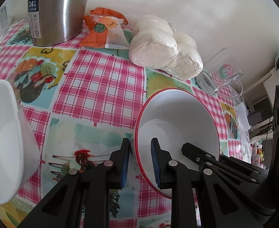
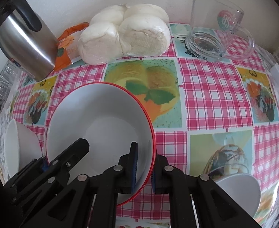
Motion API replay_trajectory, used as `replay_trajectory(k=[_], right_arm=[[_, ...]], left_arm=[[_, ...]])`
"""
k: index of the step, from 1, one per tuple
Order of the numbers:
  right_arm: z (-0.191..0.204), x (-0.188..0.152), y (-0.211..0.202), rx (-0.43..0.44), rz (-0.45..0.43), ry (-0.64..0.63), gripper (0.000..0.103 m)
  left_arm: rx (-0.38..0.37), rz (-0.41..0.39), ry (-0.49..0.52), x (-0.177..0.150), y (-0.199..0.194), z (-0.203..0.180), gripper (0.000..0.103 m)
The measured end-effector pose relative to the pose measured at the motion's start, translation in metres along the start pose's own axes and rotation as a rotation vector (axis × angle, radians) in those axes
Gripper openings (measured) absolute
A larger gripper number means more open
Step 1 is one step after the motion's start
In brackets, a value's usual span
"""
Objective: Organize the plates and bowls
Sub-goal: 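Lift the red-rimmed bowl with both grippers and carry it to the basin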
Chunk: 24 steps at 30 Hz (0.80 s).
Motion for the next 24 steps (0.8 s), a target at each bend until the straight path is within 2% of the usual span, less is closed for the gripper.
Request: replay_trajectory(k=[8, 24], right_arm=[[0.002, -0.001, -0.029, -0.009, -0.063, 0.001, 0.013], [0.014, -0.032, -0.113, -0.021, -0.203, 0.016, 0.013]], left_arm=[[-0.021, -0.018, 0.004, -0.002, -0.014, -0.007, 0.024], [-0.039, -0.116, 0.076, -0.027, -0.091, -0.032, 0.024]])
Point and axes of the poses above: each gripper's, at about its wrist camera, not at the fingertips, and y roughly the way its jaws point, z to its left, x to its top, the point moved 5 cm from there along y, roughly the way its jaws point, and after that the axes turned 15 degrees about -y, right-handed, at the moved point
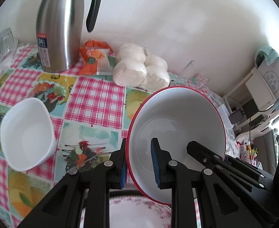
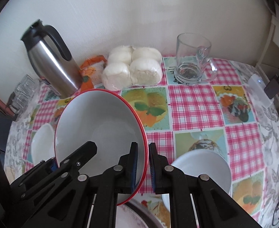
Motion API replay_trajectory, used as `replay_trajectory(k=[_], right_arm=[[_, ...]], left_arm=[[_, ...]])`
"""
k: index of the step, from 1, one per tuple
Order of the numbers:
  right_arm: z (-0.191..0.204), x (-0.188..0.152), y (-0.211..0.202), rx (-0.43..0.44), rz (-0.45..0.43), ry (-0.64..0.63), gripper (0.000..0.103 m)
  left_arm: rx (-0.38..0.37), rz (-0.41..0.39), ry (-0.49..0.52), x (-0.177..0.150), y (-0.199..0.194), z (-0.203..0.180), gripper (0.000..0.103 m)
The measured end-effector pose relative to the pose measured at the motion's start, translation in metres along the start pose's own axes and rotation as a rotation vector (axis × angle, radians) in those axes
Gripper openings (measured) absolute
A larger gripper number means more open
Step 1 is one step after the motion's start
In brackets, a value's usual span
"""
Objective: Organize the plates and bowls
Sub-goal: 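Lift the red-rimmed bowl with both grippers and carry it to the basin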
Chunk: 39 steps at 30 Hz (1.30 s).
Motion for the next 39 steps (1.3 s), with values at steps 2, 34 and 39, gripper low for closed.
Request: replay_trajectory(k=[2, 34, 39], right_arm=[[0.003, -0.004, -0.010, 0.006, -0.016, 0.007, 0.013], [0.041, -0.105, -0.074, 0.109, -0.129, 0.155, 0.014], [0.048, -0.114, -0.070, 0.115, -0.125, 0.168, 0.014]], left_arm=[[-0.001, -0.012, 0.014, -0.003, -0.012, -0.003, 0.024], [0.069, -0.036, 0.110, -0.084, -0.085, 0.028, 0.024], [0.085, -0.016, 0.105, -0.090, -0.086, 0.037, 0.024]])
Point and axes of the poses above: each gripper's, at about its wrist camera, not at the fingertips, and y roughly the way its jaws point, z to its left, x to its top, the point moved 5 cm from there along y, roughly the way its jaws point, and after that the axes turned 15 degrees about -y, right-handed, at the moved point
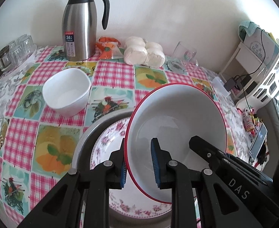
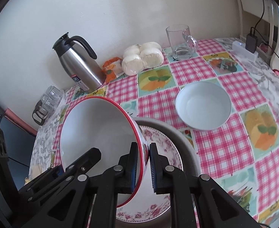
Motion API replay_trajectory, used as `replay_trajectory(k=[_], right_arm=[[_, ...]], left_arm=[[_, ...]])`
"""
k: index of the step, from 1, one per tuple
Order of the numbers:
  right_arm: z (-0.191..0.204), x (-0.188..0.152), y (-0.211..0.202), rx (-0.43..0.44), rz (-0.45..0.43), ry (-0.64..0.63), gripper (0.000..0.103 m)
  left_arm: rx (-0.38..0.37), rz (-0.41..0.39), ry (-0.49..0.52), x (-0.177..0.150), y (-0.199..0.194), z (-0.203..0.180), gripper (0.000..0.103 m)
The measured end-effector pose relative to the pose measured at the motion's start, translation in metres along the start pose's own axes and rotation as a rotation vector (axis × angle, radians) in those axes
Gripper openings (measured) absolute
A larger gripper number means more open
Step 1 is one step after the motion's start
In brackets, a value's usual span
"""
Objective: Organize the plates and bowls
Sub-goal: 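Lift the red-rimmed bowl with both grippers and carry it to the basin, then lower the red-rimmed bowl onto the plate inside the basin with both grippers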
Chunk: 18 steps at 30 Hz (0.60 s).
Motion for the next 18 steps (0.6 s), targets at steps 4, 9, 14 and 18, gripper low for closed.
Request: replay_trajectory(k=[4, 9, 14, 18], right_arm=[[0.007, -0.005, 0.001, -0.004, 0.000, -0.011, 0.014], [0.014, -0.013, 0.004, 0.025, 0.010, -0.018, 0.014], [0.020, -0.018, 0.007, 0.031, 0.022, -0.039, 0.015], [0.019, -0.021, 0.013, 0.040, 0.042, -0.035, 0.015]], left_arm=[[0.027, 0.001, 0.000, -0.006, -0.003, 0.007, 0.024], [0.032, 0.006, -0.017, -0.010, -0.007, 0.017, 0.024], [0.043, 0.022, -0.031, -0.013, -0.005, 0.023, 0.024], [0.053, 0.029, -0.033, -0.013, -0.001, 0.025, 0.024]])
Point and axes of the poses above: each gripper's, at about its wrist camera, not at the fingertips, and y roughly the way its jaws point, z to its left, x to its top, the point moved 5 cm from there along y, roughly the way its jaws point, and after that the axes turned 15 degrees about -y, right-handed, at the moved point
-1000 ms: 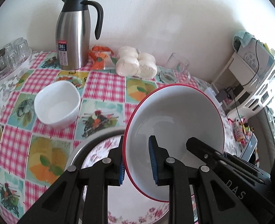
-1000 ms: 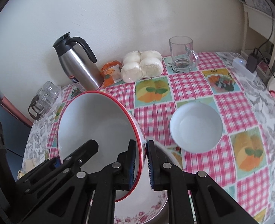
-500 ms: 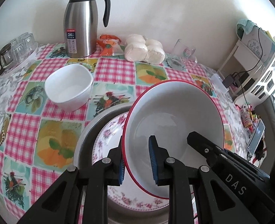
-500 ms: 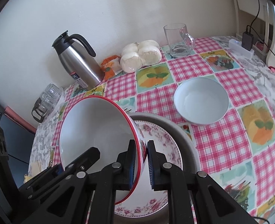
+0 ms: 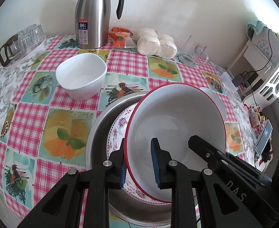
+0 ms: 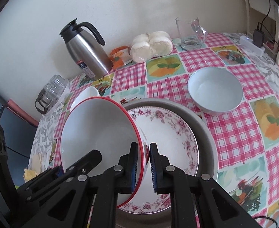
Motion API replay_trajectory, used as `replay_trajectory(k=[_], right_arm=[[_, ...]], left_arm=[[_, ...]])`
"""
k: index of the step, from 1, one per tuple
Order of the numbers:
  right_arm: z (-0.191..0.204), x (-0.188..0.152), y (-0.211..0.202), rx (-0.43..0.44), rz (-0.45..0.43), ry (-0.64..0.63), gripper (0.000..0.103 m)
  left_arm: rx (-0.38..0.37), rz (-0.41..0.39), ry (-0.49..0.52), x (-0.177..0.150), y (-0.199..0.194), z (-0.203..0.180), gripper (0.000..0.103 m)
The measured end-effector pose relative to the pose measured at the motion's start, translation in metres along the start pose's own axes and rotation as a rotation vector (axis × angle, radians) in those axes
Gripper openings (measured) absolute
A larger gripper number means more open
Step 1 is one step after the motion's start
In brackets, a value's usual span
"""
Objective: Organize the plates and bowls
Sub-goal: 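Lower the red-rimmed bowl onto the plate inside the basin with both grippers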
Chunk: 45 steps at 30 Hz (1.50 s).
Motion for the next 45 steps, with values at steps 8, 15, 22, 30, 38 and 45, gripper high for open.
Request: replay_trajectory(k=[8, 15, 22, 30, 38, 45], right_arm=[[-0.007, -0.005, 0.012, -0.001, 0.040, 0.024, 0.015], [-0.009, -0.007, 0.019, 0.002, 0.059, 0.040, 0.015], [-0.013, -0.008, 0.023, 0.008, 0.069, 0.063, 0.015], [-0.016, -0.009, 0.030, 0.024, 0.078, 0.084, 0.016], [-0.018, -0.010, 0.036, 0.028, 0.082, 0.099, 0.017], [-0.019, -0.010, 0.037, 0.042, 0.077, 0.117, 0.021]], left_arm=[[0.021, 0.039, 0.005, -0.004, 0.014, 0.002, 0.024], [0.026, 0.056, 0.003, -0.005, 0.021, 0.004, 0.024], [0.026, 0.063, 0.006, -0.006, 0.025, 0.002, 0.024], [0.035, 0.077, -0.004, -0.007, 0.031, 0.003, 0.024], [0.031, 0.086, -0.013, -0.006, 0.035, 0.003, 0.024], [0.028, 0.097, -0.023, -0.007, 0.038, 0.004, 0.024]])
Point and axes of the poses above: each gripper's, at about its wrist camera, not at the fingertips, and y roughly the way its jaws point, z to its left, x to its top, the point moved 5 cm from there along y, roughly the way its jaws point, and after that the axes turned 15 degrees about -y, right-handed, at the moved point
